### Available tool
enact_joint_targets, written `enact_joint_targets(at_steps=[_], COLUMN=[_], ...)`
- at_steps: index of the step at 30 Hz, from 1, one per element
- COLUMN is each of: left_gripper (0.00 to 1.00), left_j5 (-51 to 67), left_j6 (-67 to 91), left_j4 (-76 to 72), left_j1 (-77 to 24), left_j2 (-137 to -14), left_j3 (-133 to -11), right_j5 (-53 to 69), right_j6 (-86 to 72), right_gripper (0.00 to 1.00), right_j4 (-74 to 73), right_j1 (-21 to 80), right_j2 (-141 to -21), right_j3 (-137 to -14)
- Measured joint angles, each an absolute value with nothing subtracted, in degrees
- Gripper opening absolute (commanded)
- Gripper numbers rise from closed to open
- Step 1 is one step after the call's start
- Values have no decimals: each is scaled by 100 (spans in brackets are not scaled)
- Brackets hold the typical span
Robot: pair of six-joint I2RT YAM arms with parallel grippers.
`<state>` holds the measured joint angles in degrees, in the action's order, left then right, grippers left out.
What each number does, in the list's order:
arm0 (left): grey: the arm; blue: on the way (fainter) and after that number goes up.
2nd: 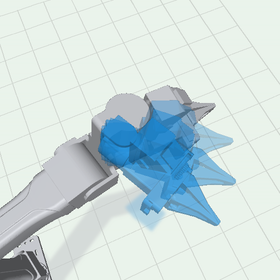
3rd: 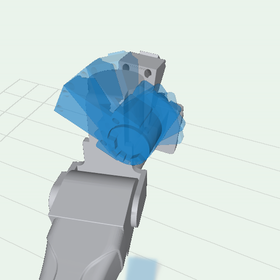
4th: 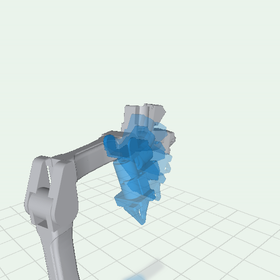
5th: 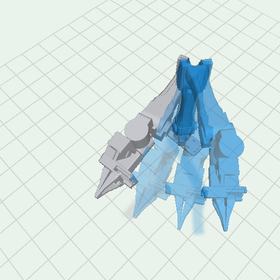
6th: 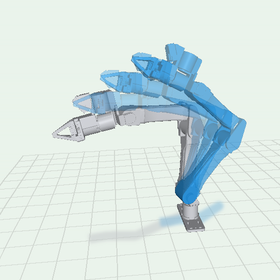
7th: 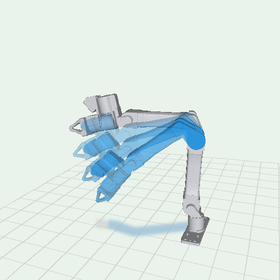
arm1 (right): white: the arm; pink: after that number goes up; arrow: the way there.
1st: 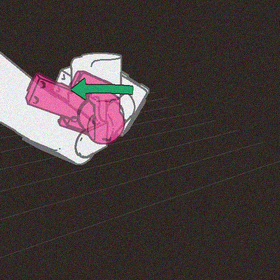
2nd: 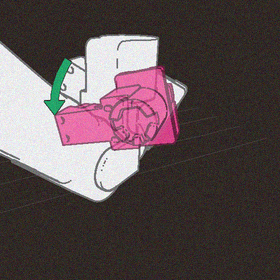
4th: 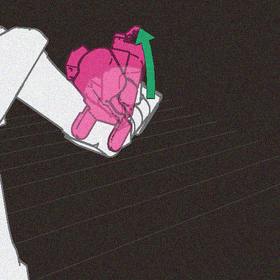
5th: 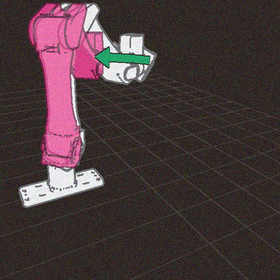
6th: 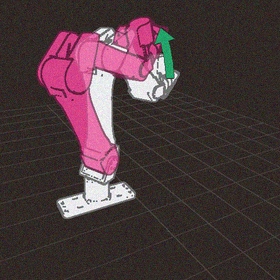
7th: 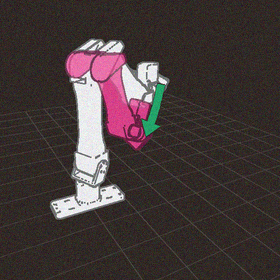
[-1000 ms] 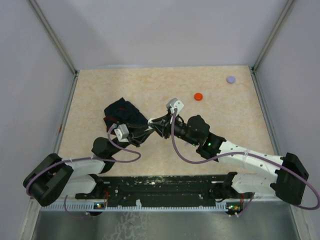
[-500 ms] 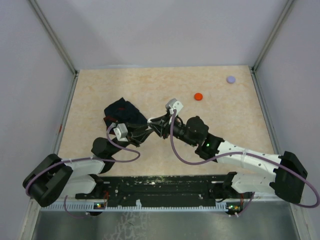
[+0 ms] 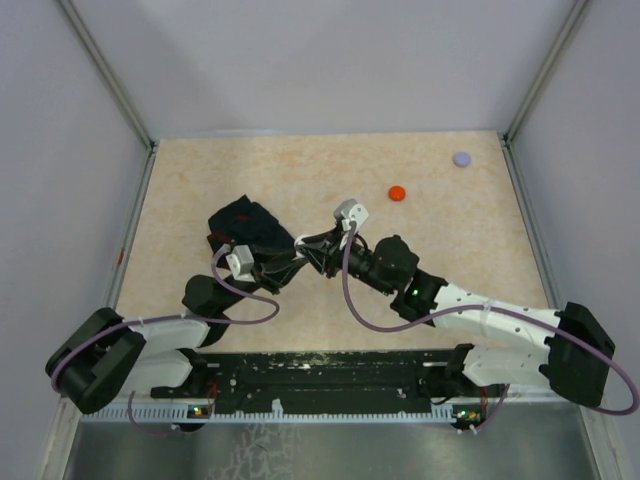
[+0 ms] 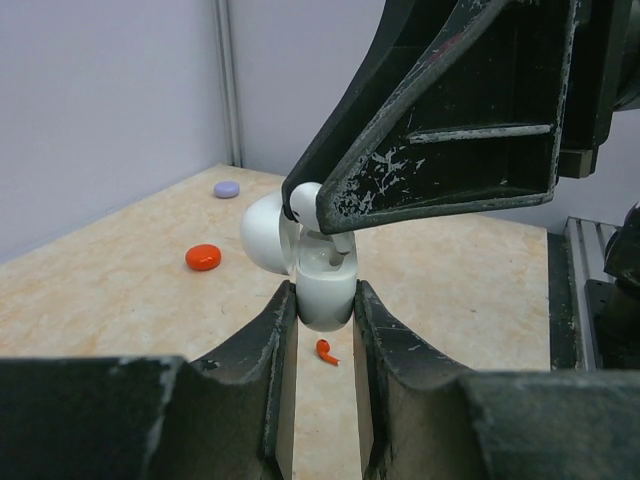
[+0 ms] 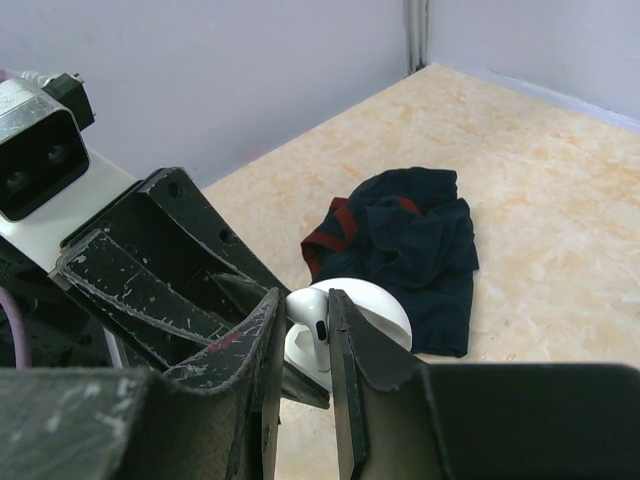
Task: Insert the wireless bluetooth earbuds into the charging case
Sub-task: Place the earbud in the charging case.
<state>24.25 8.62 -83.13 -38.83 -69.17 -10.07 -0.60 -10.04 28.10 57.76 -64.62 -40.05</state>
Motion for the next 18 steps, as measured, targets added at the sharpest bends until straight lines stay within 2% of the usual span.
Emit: enact_joint_targets(at_steps=[18], left_gripper=[0], left_j5=[2491], left_j6=[1142], left_j4=[-8340], left_j1=[-3874], left_j2=[-6932], left_j3=[-1017], right_j5=[-80], right_j6=[-1007], right_gripper=[24], right_j4=[2974], right_j1=[5804], right_j2=[-6462], right_j3=[-3898])
